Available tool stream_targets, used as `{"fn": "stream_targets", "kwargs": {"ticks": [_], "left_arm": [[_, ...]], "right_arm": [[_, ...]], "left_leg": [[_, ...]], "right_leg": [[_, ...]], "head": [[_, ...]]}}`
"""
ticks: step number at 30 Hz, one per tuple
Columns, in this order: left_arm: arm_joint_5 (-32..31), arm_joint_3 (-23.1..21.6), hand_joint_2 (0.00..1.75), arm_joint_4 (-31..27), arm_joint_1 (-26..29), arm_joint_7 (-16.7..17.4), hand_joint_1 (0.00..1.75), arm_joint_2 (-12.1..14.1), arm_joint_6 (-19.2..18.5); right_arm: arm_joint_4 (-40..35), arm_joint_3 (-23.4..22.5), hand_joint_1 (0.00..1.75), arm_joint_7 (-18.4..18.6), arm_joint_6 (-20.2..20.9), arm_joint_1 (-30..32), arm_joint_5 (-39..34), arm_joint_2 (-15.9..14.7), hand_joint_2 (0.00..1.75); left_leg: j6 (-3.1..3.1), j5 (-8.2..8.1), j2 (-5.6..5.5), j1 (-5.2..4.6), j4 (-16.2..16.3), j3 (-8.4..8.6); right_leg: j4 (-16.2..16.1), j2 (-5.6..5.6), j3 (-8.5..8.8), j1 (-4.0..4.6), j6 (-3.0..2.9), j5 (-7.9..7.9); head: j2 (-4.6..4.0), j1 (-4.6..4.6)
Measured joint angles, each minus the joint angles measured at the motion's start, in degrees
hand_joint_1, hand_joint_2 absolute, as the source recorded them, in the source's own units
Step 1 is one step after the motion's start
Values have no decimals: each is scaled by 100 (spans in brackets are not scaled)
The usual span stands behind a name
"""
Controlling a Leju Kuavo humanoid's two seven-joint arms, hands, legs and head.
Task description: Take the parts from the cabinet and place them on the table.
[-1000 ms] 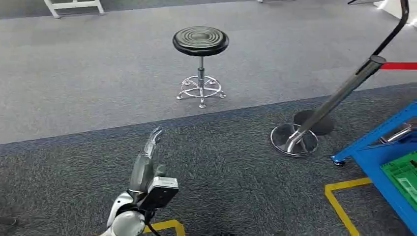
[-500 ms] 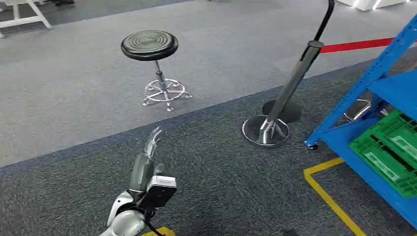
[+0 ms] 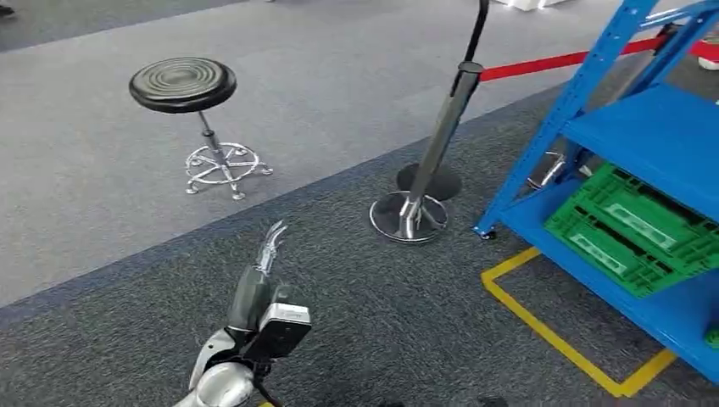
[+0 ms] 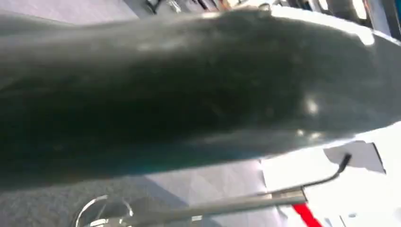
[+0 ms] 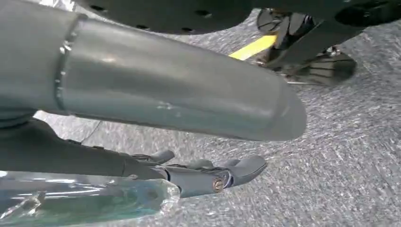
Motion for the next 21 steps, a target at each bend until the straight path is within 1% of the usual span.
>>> {"fn": "stream_targets", "kwargs": {"ticks": [1, 2, 3, 4, 5, 6, 7, 8, 9, 10, 11, 12, 13, 14, 15, 16, 17, 18, 19, 20, 21], "left_arm": [[-11, -2, 0, 4, -1, 7, 0, 0, -6], [-15, -2, 0, 4, -1, 9, 0, 0, -6], [-33, -2, 0, 4, -3, 9, 0, 0, -9], [-50, -2, 0, 4, -4, 9, 0, 0, -13], [-50, -2, 0, 4, -7, 9, 0, 2, -15], [-55, -2, 0, 4, -8, 11, 0, 7, -22], [-55, -11, 0, 4, -10, 11, 0, 7, -24], [-55, -13, 0, 4, -11, 11, 0, 7, -24], [-55, -13, 0, 4, -17, 11, 0, 7, -24], [-55, -13, 0, 4, -25, 11, 0, 9, -26], [-57, -20, 0, 4, -22, 9, 0, 11, -26], [-55, -20, 0, 4, -12, 11, 0, 20, -26], [-55, -20, 0, 11, -2, 11, 0, 39, -26], [-55, -20, 0, 15, 4, 11, 0, 52, -26], [-55, -22, 0, 20, 5, 11, 0, 59, -26], [-55, -22, 0, 20, 4, 11, 0, 66, -26], [-55, -22, 0, 20, 4, 11, 0, 66, -26], [-55, -22, 0, 20, 2, 11, 0, 66, -26], [-55, -24, 0, 20, -2, 11, 0, 66, -26], [-55, -26, 0, 19, 0, 11, 0, 70, -26], [-55, -26, 0, 17, -4, 11, 0, 72, -26]], "right_arm": [[0, -4, 0, -2, -7, 17, 2, 0, 0], [0, -9, 0, -7, -11, 32, 4, 0, 0], [0, -11, 0, -11, -11, 31, 4, 0, 0], [0, -11, 0, -17, -13, 9, 4, 0, 0], [-2, -13, 0, -28, -13, -23, 4, 11, 0], [-2, -13, 0, -50, -17, -35, 7, 11, 0], [0, -15, 0, -52, -24, -20, 2, 11, 0], [0, -17, 0, -68, -28, -7, -4, 11, 0], [0, -24, 0, -68, -31, -10, -11, 11, 0], [-2, -31, 0, -68, -35, -7, -13, 24, 0], [0, -39, 0, -68, -37, -4, -18, 22, 0], [0, -52, 0, -68, -48, -11, -24, 22, 0], [0, -55, 0, -68, -50, -17, -31, 22, 0], [0, -55, 0, -68, -50, -14, -33, 22, 0], [0, -55, 0, -68, -48, -5, -35, 22, 0], [0, -55, 0, -68, -41, 7, -35, 22, 0], [0, -55, 0, -68, -41, 11, -35, 22, 0], [0, -55, 0, -68, -41, 9, -35, 22, 0], [0, -55, 0, -68, -42, 9, -37, 26, 0], [0, -55, 0, -66, -41, -5, -35, 48, 0], [-2, -57, 0, -68, -52, -14, -37, 48, 0]], "left_leg": [[-7, -11, 62, 0, 0, 11], [-24, -26, 120, 0, 0, 30], [-48, -43, 177, -1, 1, 55], [-83, -66, 231, -16, 2, 87], [-126, -100, 281, -75, 24, 84], [-143, -98, 322, -80, 20, 94], [-158, -105, 384, -84, 19, 113], [-178, -112, 440, -76, 11, 134], [-213, -144, 484, -66, 17, 147], [-262, -244, 202, -38, 109, 129], [-271, -463, -51, -24, 411, 7], [-275, -697, -139, -21, 837, -187], [-277, -902, -175, -23, 1323, -420], [-271, -996, -183, -26, 1670, -601], [-256, -958, -186, -28, 1776, -680], [-225, -760, -191, -34, 1629, -641], [-185, -498, -218, -38, 1293, -503], [-126, -198, -301, -47, 801, -286], [-51, 34, -563, -58, 345, -92], [18, -14, -748, -42, 220, -38], [-11, -43, -721, -48, 81, 1]], "right_leg": [[-229, -16, 127, 0, -3, 176], [-686, -56, 381, 0, -14, 423], [-1211, -182, 681, 2, -22, 641], [-1643, -504, 909, 26, -30, 680], [-1695, -525, 980, 64, -112, 651], [-1677, -429, 959, 69, -158, 653], [-1671, -381, 944, 72, -179, 650], [-1669, -313, 934, 84, -213, 646], [-1691, -244, 952, 63, -253, 667], [-1698, -173, 958, 39, -280, 685], [-1698, -113, 956, 31, -323, 688], [-1697, -39, 952, 32, -343, 691], [-1695, 49, 949, 41, -357, 691], [-1693, 136, 948, 51, -363, 691], [-1692, 219, 952, 63, -365, 691], [-1689, 316, 959, 76, -365, 692], [-1688, 402, 967, 88, -364, 692], [-1687, 494, 980, 96, -362, 694], [-1688, 562, 974, 74, -360, 696], [-1667, 612, 957, 106, -335, 704], [-1654, 691, 913, 76, -307, 715]], "head": [[0, 2], [0, 7], [0, 4], [0, 9], [0, 4], [0, -22], [0, -15], [0, -13], [0, -11], [0, -33], [0, -53], [0, -48], [0, -52], [0, -55], [0, -50], [0, -55], [0, -52], [0, -55], [0, -50], [0, -30], [0, -59]]}}
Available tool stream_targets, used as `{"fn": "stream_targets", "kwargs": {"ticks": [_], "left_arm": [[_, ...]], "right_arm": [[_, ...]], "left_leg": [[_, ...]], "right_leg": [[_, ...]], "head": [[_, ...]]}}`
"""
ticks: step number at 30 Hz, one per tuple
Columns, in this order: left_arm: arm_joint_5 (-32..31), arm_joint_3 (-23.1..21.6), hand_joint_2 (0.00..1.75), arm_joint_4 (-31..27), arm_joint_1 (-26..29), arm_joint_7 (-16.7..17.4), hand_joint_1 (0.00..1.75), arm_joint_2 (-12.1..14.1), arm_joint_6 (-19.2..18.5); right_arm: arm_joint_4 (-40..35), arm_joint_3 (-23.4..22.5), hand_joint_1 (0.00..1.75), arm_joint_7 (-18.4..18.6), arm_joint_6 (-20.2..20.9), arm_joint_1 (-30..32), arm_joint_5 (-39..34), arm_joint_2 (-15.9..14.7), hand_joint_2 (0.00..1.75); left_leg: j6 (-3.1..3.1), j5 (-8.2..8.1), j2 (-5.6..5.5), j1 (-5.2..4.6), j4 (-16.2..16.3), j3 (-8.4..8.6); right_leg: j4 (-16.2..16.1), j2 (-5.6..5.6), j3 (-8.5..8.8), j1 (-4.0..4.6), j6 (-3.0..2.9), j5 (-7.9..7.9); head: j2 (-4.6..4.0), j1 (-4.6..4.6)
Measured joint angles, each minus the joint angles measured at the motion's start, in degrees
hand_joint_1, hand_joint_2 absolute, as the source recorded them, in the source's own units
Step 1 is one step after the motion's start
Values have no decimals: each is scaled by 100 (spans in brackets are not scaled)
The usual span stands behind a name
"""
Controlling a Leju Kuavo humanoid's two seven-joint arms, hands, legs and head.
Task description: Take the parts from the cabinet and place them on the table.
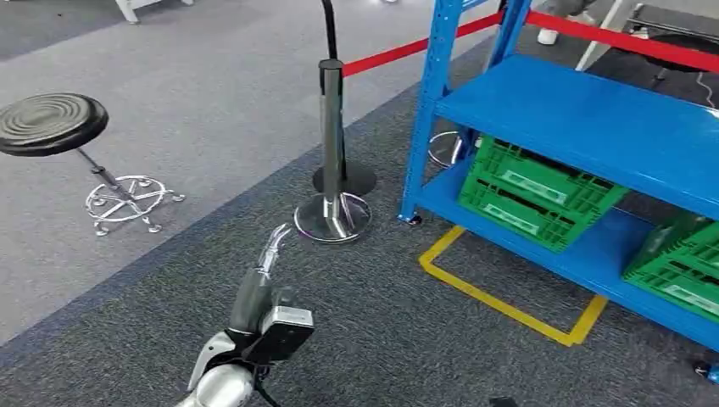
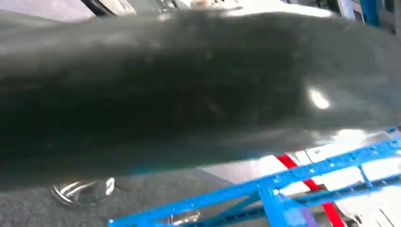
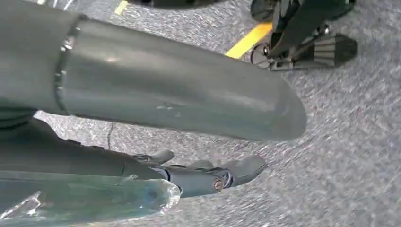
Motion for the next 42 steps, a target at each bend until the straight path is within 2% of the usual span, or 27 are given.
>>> {"fn": "stream_targets", "kwargs": {"ticks": [3, 4, 5, 6, 8, 9, 11, 12, 13, 14, 18, 19, 20, 21, 23, 24, 26, 28, 29, 30, 32, 34, 36, 37, 39, 40, 42], "left_arm": [[0, -22, 0, 0, -4, 2, 0, -22, -11], [0, -24, 0, 2, -6, 4, 0, -31, -22], [-4, -31, 0, 0, -6, 4, 0, -39, -26], [-4, -33, 0, 2, 0, 4, 0, -37, -33], [-4, -28, 0, 2, 28, 7, 0, -18, -41], [-4, -31, 0, 6, 33, 9, 0, -17, -50], [-9, -33, 0, 7, 33, 11, 0, -18, -59], [-9, -33, 0, 7, 33, 13, 0, -18, -63], [-11, -35, 0, 7, 33, 15, 0, -18, -66], [-13, -35, 0, 7, 32, 15, 0, -15, -68], [-20, -44, 0, 4, 29, 24, 0, -18, -77], [-22, -44, 0, 0, 28, 24, 0, -20, -77], [-37, -46, 0, 0, 22, 24, 0, -18, -76], [-50, -46, 0, 0, 27, 24, 0, -15, -79], [-59, -44, 0, 2, 56, 33, 0, 18, -79], [-66, -44, 0, 2, 63, 37, 0, 31, -81], [-89, -44, 0, 2, 65, 57, 0, 48, -87], [-111, -44, 0, 2, 64, 59, 0, 50, -98], [-111, -44, 0, 2, 61, 61, 0, 50, -98], [-111, -46, 0, 2, 62, 63, 0, 57, -98], [-111, -46, 0, 0, 67, 68, 0, 63, -101], [-114, -50, 0, -2, 59, 66, 0, 48, -101], [-114, -65, 0, -2, 51, 66, 0, 22, -101], [-114, -64, 0, -2, 55, 66, 0, 24, -101], [-114, -59, 0, -2, 84, 66, 0, 44, -103], [-114, -59, 0, -2, 85, 66, 0, 46, -105], [-114, -59, 0, -2, 83, 66, 0, 46, -105]], "right_arm": [[2, -2, 0, 4, -9, 45, 0, -2, 0], [2, -4, 0, 4, -20, 58, 0, -7, 0], [2, -2, 0, 9, -35, 48, 4, -4, 0], [2, -2, 0, 9, -37, 24, 9, -2, 0], [2, -2, 0, 9, -50, 9, 22, -2, 0], [2, -2, 0, 9, -61, 11, 28, -2, 0], [2, -2, 0, 9, -83, 39, 33, -4, 0], [2, -2, 0, 9, -87, 43, 37, -4, 0], [2, -2, 0, 7, -94, 34, 39, -4, 0], [0, -2, 0, 2, -96, 7, 42, 2, 0], [2, -4, 0, -7, -109, 26, 42, 9, 0], [2, -4, 0, -4, -116, 25, 42, 9, 0], [2, -4, 0, -13, -131, 32, 42, 18, 0], [2, -11, 0, -20, -164, 24, 39, 15, 0], [2, -28, 0, -48, -206, 5, 42, 17, 0], [2, -39, 0, -55, -210, 8, 42, 15, 0], [2, -50, 0, -70, -208, 29, 42, 17, 0], [2, -55, 0, -90, -208, 27, 42, 17, 0], [2, -57, 0, -101, -208, 25, 42, 20, 0], [2, -61, 0, -103, -206, 11, 44, 39, 0], [2, -72, 0, -105, -208, 5, 46, 42, 0], [2, -81, 0, -105, -203, 37, 46, 37, 0], [2, -83, 0, -101, -216, 41, 46, 35, 0], [2, -83, 0, -103, -216, 14, 55, 35, 0], [2, -83, 0, -101, -216, -2, 63, 35, 0], [2, -83, 0, -101, -216, 0, 68, 35, 0], [2, -85, 0, -92, -216, 34, 68, 35, 0]], "left_leg": [[5, 31, 151, 14, -71, 20], [-10, 63, 267, 45, -132, 59], [19, 66, 310, 48, -150, 68], [25, 64, 399, 42, -147, 67], [29, 49, 590, 22, -143, 62], [24, 42, 673, 22, -142, 64], [-4, 22, 809, 24, -141, 80], [-26, 7, 872, 27, -141, 97], [-60, -14, 944, 29, -139, 128], [-96, -35, 986, -20, -139, 140], [-206, -58, 1170, -18, -137, 194], [-269, -115, 1111, 4, -127, 209], [-290, -254, 837, 19, 23, 173], [-292, -480, 667, 24, 365, 24], [-284, -928, 542, 20, 1349, -437], [-271, -996, 534, 17, 1646, -592], [-221, -737, 526, 10, 1529, -593], [-133, -146, 401, 1, 609, -185], [-76, 59, 152, 0, 154, 18], [-17, 0, -137, 30, 43, 44], [-55, -25, -55, -3, -43, 62], [-24, 22, 81, 13, -127, 95], [1, 59, 257, 37, -209, 154], [13, 50, 357, 29, -206, 152], [23, 40, 561, 13, -202, 143], [20, 32, 653, 13, -199, 143], [-1, 12, 800, 15, -194, 157]], "right_leg": [[-52, 163, -56, -12, 137, 55], [14, -54, -115, -3, 137, 4], [208, -366, -212, 13, 177, -139], [582, -545, -405, -4, 216, -340], [1464, -663, -851, -50, 278, -695], [1655, -676, -944, -62, 302, -711], [1206, -715, -695, -90, 328, -386], [690, -781, -406, -100, 332, -155], [98, -965, -47, -100, 337, 41], [-35, -1122, 55, -42, 281, -73], [-40, -888, 22, -36, 93, -29], [-73, -825, 52, -67, 42, -4], [-75, -777, 54, -78, 30, -1], [-75, -712, 50, -79, -5, 7], [-73, -562, 35, -59, -31, 9], [-72, -488, 34, -48, -33, 10], [-69, -331, 38, -30, -38, 15], [-64, -156, 52, -13, -34, 24], [-64, -88, 47, -26, -25, 30], [-37, -33, 15, 3, 7, 41], [-40, 89, -62, -69, 86, 75], [-92, 239, -93, -67, 188, 118], [169, -438, -244, -36, 198, -61], [551, -592, -443, -45, 231, -275], [1485, -662, -912, -75, 278, -656], [1702, -667, -1012, -88, 301, -679], [1283, -708, -756, -101, 323, -381]], "head": [[0, -5], [0, -9], [0, 84], [0, 120], [0, 111], [0, 118], [0, 120], [0, 118], [0, 120], [0, 122], [0, 78], [0, 65], [0, 43], [0, 32], [0, 28], [0, 24], [0, 24], [0, 22], [0, 28], [0, 54], [0, 28], [0, 26], [0, 87], [0, 102], [0, 89], [0, 96], [0, 98]]}}
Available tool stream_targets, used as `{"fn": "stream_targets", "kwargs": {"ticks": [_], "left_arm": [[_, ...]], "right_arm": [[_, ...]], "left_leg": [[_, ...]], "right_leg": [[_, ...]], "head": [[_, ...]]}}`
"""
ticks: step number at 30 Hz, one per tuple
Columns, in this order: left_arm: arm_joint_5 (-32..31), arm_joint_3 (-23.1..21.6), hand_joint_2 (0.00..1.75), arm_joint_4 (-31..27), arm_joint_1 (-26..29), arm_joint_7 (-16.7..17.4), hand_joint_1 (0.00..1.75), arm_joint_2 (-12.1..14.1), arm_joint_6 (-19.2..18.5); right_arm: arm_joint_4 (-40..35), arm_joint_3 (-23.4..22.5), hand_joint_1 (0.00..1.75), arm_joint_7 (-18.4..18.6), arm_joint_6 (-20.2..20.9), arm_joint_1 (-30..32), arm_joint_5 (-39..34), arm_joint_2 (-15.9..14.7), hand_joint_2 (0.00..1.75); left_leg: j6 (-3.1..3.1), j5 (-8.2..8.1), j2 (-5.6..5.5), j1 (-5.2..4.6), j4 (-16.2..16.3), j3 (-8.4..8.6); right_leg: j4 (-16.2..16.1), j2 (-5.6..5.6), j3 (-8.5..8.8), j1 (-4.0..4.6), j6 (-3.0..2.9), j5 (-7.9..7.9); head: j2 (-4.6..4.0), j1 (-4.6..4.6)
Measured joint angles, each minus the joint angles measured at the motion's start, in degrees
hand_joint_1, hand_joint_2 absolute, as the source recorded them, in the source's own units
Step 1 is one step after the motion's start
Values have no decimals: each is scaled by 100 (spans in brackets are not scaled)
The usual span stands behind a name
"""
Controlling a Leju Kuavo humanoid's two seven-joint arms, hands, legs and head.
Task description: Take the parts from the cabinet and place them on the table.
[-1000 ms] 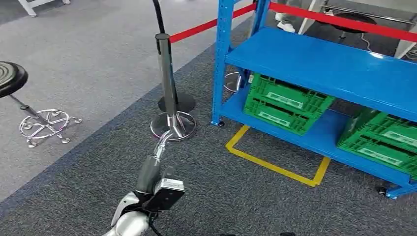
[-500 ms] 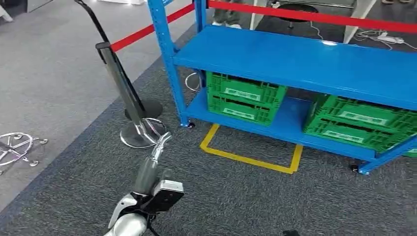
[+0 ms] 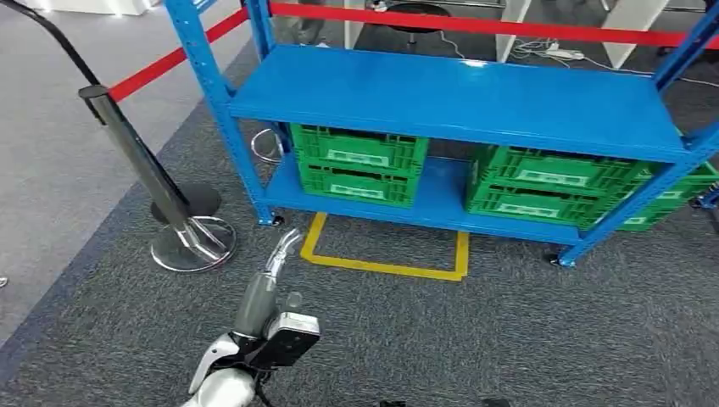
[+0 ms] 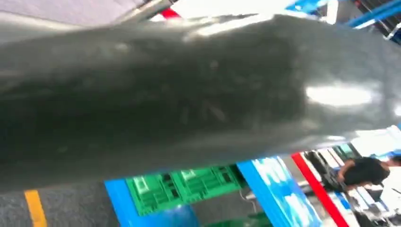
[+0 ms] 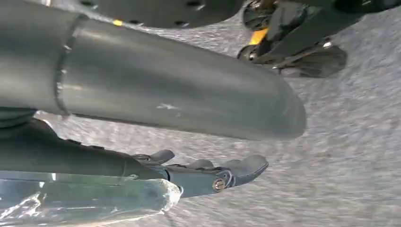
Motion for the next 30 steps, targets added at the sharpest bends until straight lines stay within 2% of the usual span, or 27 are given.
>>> {"fn": "stream_targets", "kwargs": {"ticks": [1, 2, 3, 4, 7, 8, 9, 10, 12, 13, 14, 15, 16, 17, 18, 19, 21, 22, 23, 30], "left_arm": [[0, 0, 0, 0, 0, 0, 0, 2, -4], [0, 0, 0, 0, -1, 0, 0, 0, -11], [0, 0, 0, 0, -3, 0, 0, 0, -9], [0, 4, 0, 0, -8, 2, 0, 4, -11], [-4, -7, 0, 0, -12, 2, 0, 4, -11], [-4, -5, 0, 0, -19, 2, 0, 6, -9], [-4, -9, 0, 0, -21, 0, 0, 4, -9], [-4, -7, 0, 0, -13, 2, 0, 9, -9], [-4, -4, 0, 2, 8, 2, 0, 37, -9], [-4, -2, 0, 4, 16, 2, 0, 48, -9], [-4, -4, 0, 4, 18, 2, 0, 57, -9], [-4, -2, 0, 4, 16, 2, 0, 59, -9], [-4, -4, 0, 4, 16, 2, 0, 59, -9], [-4, -4, 0, 2, 15, 2, 0, 59, -9], [-4, -4, 0, 4, 15, 2, 0, 61, -9], [-4, -4, 0, 2, 8, 2, 0, 63, -9], [-4, -7, 0, 2, 1, 2, 0, 53, -9], [-4, -4, 0, 2, -2, 2, 0, 55, 0], [-4, -4, 0, 2, 2, 18, 0, 55, 7], [0, 13, 0, 4, 6, 105, 0, 55, 66]], "right_arm": [[0, 0, 0, 2, -2, 5, 2, -2, 0], [0, -2, 0, 2, -4, -3, 7, -2, 0], [0, -2, 0, 9, -4, -28, 11, 0, 0], [-2, -2, 0, 7, -4, -41, 18, -2, 0], [0, -2, 0, 9, -7, -8, 35, -2, 0], [0, -2, 0, 13, -7, -10, 37, 0, 0], [0, -2, 0, 22, -7, -7, 37, 2, 0], [0, -2, 0, 26, -13, -16, 39, 0, 0], [0, -2, 0, 24, -17, -36, 39, 0, 0], [0, -2, 0, 24, -13, -32, 39, 0, 0], [0, -2, 0, 26, -9, -21, 41, 0, 0], [0, -2, 0, 26, -9, -13, 44, 0, 0], [0, -2, 0, 26, -7, -12, 46, 0, 0], [0, -2, 0, 24, -7, -18, 46, 0, 0], [0, -2, 0, 24, -4, -22, 46, 2, 0], [0, -2, 0, 22, -4, -33, 37, 2, 0], [0, -2, 0, 15, -7, 2, 39, 2, 0], [0, -2, 0, 15, -7, 21, 42, 2, 0], [0, -2, 0, 15, -4, 23, 42, 2, 0], [0, -2, 0, 4, 83, 2, 77, 2, 0]], "left_leg": [[-22, -15, 66, 1, 5, 14], [-54, -39, 129, -2, 11, 39], [-95, -66, 191, -49, 14, 44], [-129, -85, 222, -57, 27, 50], [-205, -112, 369, -53, 17, 108], [-259, -165, 279, -20, 50, 104], [-282, -315, -10, -12, 226, 41], [-288, -536, -158, -2, 571, -112], [-291, -949, -255, 0, 1513, -561], [-286, -990, -265, -1, 1818, -736], [-273, -882, -267, -1, 1808, -764], [-254, -645, -276, -1, 1568, -689], [-226, -356, -320, 0, 1162, -529], [-194, -64, -431, 0, 660, -316], [-154, 62, -644, 11, 308, -184], [-130, 14, -654, 31, 176, -134], [-139, -30, -645, 2, 145, -141], [-202, -16, -649, 12, 118, -143], [-190, -12, -653, 6, 119, -143], [-147, 5, -655, -24, 126, -147]], "right_leg": [[-541, -62, 310, -3, -6, 238], [-1105, -266, 656, 2, -18, 426], [-1359, -482, 803, 74, -54, 324], [-1380, -375, 844, 52, -127, 380], [-1360, -209, 804, 66, -217, 359], [-1379, -148, 820, 22, -261, 385], [-1378, -93, 816, 22, -273, 385], [-1378, -36, 815, 23, -310, 391], [-1375, 117, 809, 38, -334, 393], [-1374, 210, 811, 47, -336, 393], [-1372, 287, 816, 51, -336, 393], [-1365, 375, 817, 52, -335, 393], [-1357, 463, 822, 52, -335, 392], [-1352, 550, 831, 52, -331, 393], [-1351, 586, 819, 46, -325, 391], [-1300, 649, 787, 82, -293, 383], [-1315, 686, 737, 50, -226, 402], [-1301, 662, 736, 56, -322, 367], [-1305, 655, 738, 50, -340, 382], [-1363, 653, 763, 20, -251, 422]], "head": [[0, -2], [0, 0], [0, -2], [0, -20], [0, -37], [0, -42], [-2, -63], [0, -72], [0, -74], [0, -77], [0, -72], [0, -77], [0, -74], [0, -79], [0, -74], [0, -68], [0, -76], [0, -79], [0, -68], [0, -74]]}}
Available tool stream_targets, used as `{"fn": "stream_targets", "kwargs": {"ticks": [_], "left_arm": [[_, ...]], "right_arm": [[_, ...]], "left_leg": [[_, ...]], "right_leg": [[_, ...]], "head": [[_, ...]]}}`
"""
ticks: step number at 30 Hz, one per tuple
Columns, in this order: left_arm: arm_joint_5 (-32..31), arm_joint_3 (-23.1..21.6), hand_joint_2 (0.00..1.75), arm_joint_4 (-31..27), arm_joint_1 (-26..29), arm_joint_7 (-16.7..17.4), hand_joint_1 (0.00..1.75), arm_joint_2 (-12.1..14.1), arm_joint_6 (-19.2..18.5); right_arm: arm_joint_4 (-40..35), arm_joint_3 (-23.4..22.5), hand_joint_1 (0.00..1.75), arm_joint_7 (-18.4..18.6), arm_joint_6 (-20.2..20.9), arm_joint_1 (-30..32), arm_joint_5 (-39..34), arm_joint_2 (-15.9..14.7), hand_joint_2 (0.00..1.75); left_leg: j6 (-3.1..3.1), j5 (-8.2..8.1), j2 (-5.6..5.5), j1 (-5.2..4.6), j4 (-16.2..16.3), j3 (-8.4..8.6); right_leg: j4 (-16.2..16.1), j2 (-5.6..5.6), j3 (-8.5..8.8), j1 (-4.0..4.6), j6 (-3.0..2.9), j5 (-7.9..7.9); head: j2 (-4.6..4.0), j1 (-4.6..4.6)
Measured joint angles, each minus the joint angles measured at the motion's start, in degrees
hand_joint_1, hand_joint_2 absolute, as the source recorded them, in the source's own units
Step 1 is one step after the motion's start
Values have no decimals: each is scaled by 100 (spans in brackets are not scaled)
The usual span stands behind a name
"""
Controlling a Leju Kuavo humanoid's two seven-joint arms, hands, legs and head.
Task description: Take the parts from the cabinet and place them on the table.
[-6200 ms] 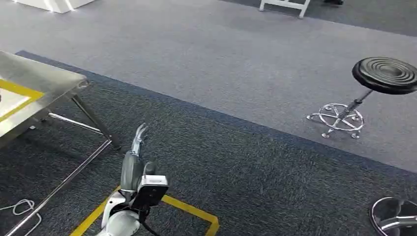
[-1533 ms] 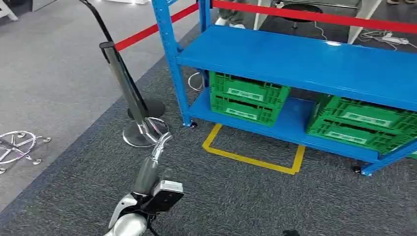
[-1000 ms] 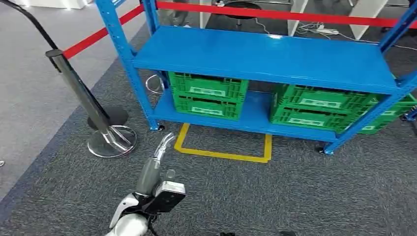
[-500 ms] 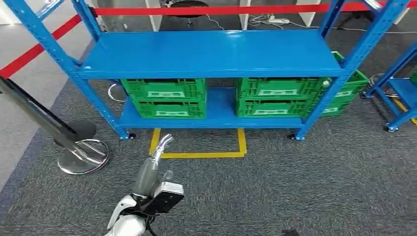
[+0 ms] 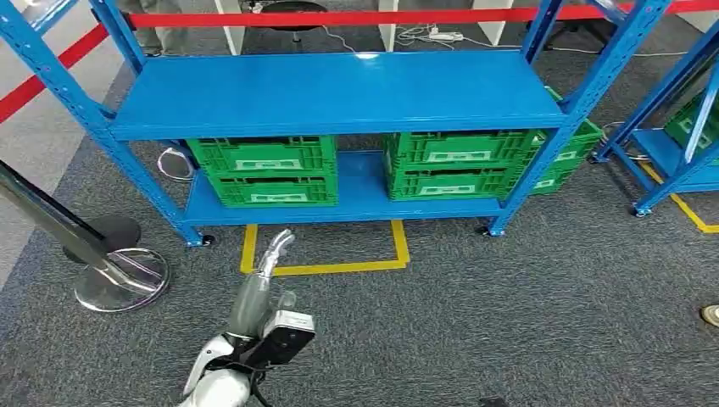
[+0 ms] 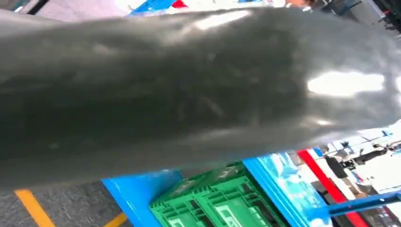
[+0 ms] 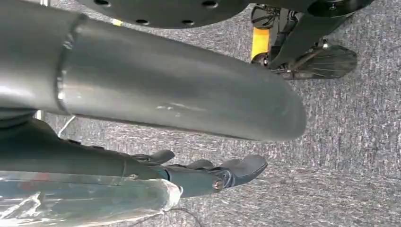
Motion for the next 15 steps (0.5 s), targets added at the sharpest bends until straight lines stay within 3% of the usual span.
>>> {"fn": "stream_targets", "kwargs": {"ticks": [4, 15], "left_arm": [[0, 4, 0, 7, 2, 17, 0, 0, 44], [-9, 7, 0, 18, 2, 24, 0, 2, 63]], "right_arm": [[0, 0, 0, -72, 101, 1, 0, 0, 0], [0, 0, 0, -55, 151, 0, 22, 0, 0]], "left_leg": [[8, -4, 0, -10, 3, 1], [31, -20, -1, -6, 14, -7]], "right_leg": [[-2, 0, -2, -11, 52, 1], [3, 2, -13, -13, 74, 0]], "head": [[0, -2], [0, -4]]}}
